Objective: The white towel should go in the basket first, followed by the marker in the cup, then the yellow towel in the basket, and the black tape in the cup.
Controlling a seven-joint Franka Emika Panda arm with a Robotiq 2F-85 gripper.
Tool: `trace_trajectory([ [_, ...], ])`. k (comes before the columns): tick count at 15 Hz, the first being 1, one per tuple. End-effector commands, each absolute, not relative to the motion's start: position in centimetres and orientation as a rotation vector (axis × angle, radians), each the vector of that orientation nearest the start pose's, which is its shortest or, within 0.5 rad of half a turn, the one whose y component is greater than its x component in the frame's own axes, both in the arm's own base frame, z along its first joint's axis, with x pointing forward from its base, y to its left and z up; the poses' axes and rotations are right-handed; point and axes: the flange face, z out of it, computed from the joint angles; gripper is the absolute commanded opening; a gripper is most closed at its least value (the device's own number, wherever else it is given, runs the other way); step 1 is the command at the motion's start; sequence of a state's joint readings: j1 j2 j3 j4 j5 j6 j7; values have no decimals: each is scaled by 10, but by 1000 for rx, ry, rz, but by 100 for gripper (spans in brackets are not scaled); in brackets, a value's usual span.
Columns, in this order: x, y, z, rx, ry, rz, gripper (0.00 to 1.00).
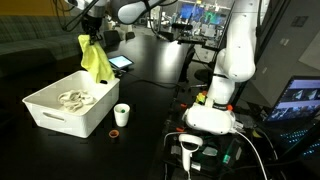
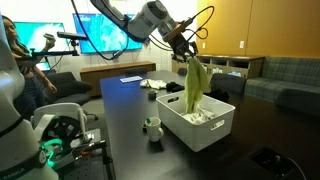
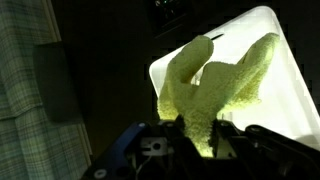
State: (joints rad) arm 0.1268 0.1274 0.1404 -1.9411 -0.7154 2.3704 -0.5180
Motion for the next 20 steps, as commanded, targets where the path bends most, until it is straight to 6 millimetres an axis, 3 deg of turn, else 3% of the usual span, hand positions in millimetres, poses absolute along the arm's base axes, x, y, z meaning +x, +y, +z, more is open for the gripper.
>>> trace_trajectory([
  [1,618,176,454,2033,1547,282,5],
  [10,631,220,427,1940,1711,228,4],
  [20,613,256,427,1777,1886,234,4],
])
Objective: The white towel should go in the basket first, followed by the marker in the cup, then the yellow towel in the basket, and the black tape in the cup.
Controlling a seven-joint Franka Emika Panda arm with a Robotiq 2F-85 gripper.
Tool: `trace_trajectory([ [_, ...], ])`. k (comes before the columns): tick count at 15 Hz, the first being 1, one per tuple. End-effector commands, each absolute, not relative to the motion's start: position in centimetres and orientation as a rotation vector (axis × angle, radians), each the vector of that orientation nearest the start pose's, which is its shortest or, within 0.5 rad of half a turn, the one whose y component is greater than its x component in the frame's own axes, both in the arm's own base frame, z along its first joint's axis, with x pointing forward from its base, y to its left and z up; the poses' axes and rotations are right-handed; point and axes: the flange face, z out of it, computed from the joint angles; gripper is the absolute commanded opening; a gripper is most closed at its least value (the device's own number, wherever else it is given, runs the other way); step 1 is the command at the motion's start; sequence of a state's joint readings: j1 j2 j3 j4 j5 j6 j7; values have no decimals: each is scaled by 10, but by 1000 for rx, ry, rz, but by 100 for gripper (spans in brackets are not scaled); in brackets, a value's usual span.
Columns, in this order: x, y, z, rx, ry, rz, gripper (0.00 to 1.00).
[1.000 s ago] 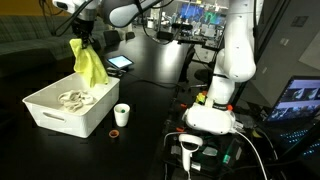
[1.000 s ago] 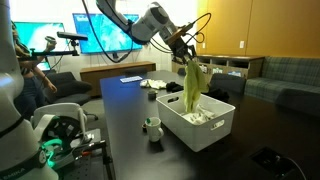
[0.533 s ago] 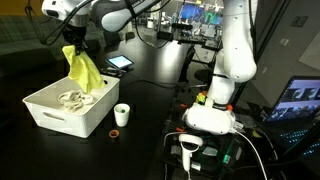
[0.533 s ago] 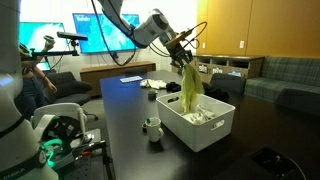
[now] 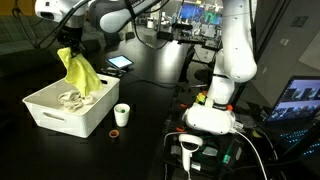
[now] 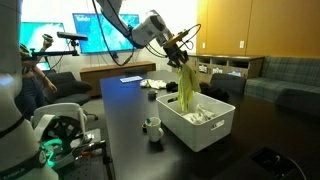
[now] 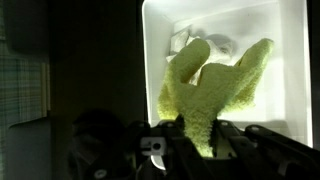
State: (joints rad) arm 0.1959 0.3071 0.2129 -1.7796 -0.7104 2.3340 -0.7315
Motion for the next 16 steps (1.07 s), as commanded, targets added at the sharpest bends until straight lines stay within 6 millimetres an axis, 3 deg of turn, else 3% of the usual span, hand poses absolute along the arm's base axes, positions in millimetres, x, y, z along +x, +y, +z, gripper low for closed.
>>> trace_trajectory([
  [1,611,261,426,1757,1907,229,4],
  [5,604,279,426,1702,1963,221,4],
  [11,606,278,424,1728,1980,207,4],
  [12,608,275,423,1747,1964,194,9],
  [13,611,272,421,1775,1927,172,42],
  [15,616,262,417,1833,1873,131,47],
  [16,618,257,415,1857,1843,111,56],
])
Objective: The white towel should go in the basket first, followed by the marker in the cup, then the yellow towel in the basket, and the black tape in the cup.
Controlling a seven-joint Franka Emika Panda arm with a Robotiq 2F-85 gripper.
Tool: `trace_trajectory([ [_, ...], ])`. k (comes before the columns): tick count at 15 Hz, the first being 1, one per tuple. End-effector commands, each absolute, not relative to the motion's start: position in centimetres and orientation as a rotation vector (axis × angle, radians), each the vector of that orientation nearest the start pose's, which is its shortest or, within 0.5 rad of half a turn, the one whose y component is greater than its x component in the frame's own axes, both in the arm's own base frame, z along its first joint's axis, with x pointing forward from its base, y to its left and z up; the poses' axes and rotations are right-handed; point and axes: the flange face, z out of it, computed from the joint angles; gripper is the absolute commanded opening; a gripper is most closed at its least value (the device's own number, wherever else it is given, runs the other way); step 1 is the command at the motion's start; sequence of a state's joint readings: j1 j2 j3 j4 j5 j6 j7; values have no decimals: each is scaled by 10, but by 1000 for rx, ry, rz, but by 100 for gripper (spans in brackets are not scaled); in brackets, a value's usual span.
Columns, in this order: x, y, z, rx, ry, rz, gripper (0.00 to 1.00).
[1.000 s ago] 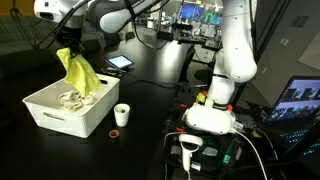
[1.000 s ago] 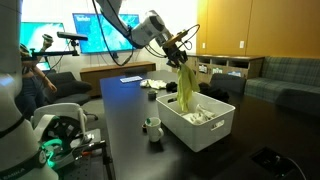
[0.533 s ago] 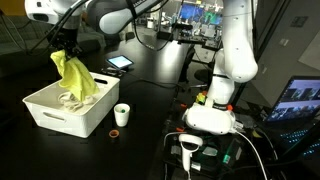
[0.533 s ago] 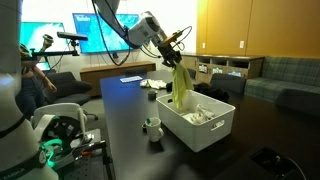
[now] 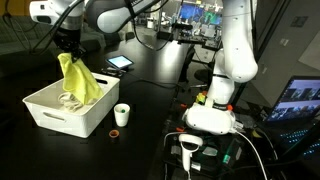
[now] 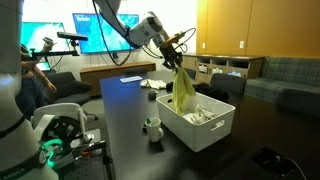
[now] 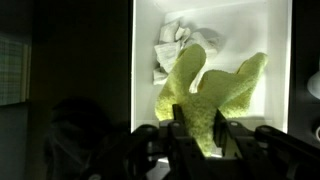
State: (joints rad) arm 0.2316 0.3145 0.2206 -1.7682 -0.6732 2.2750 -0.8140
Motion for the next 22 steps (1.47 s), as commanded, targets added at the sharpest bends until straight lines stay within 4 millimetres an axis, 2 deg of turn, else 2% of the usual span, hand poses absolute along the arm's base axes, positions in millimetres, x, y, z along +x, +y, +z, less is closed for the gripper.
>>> trace_trajectory([
  [1,621,253,414,1876,1824,98,63],
  [5,626,240,409,1931,1782,55,94],
  [6,626,237,406,1944,1776,19,99],
  [13,608,216,375,1970,1753,-202,100],
  [17,593,206,353,2004,1732,-240,100],
  [22,567,207,324,2075,1671,-280,100],
])
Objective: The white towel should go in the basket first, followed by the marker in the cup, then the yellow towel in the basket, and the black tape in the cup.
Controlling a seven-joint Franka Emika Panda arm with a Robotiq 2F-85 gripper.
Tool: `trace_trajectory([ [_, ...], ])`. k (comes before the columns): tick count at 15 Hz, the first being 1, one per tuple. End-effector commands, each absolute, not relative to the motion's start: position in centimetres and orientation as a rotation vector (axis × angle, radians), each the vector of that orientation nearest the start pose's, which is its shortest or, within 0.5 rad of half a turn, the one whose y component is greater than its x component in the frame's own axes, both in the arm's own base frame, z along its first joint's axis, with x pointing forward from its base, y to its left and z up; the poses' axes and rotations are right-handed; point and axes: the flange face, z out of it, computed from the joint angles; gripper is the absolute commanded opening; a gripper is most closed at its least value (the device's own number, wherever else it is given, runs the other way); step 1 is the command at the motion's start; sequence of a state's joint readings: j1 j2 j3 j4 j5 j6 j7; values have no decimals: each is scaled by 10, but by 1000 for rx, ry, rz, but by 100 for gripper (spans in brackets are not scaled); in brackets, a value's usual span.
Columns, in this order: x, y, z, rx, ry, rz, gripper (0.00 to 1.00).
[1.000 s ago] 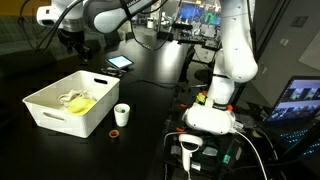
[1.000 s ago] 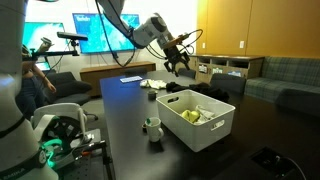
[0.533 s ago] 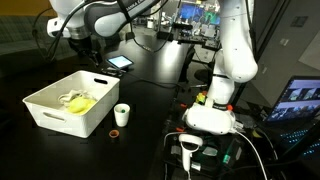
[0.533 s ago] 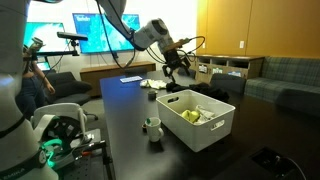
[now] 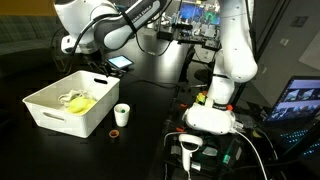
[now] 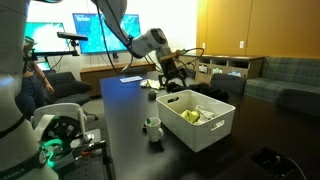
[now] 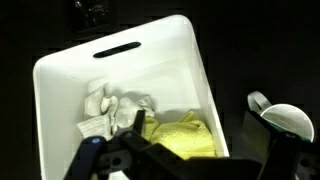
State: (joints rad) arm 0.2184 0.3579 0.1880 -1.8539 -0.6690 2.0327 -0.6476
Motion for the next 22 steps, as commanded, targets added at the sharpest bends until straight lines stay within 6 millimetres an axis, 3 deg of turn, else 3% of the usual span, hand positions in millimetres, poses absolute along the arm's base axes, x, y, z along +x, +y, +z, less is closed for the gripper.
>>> trace_trajectory([
  [1,562,208,320,-2803,-2228,383,100],
  [5,541,219,305,-2839,-2134,390,100],
  [15,494,256,270,-3058,-1577,365,100],
  [19,479,279,258,-3107,-1541,333,100],
  [22,469,302,250,-3126,-1608,308,100],
])
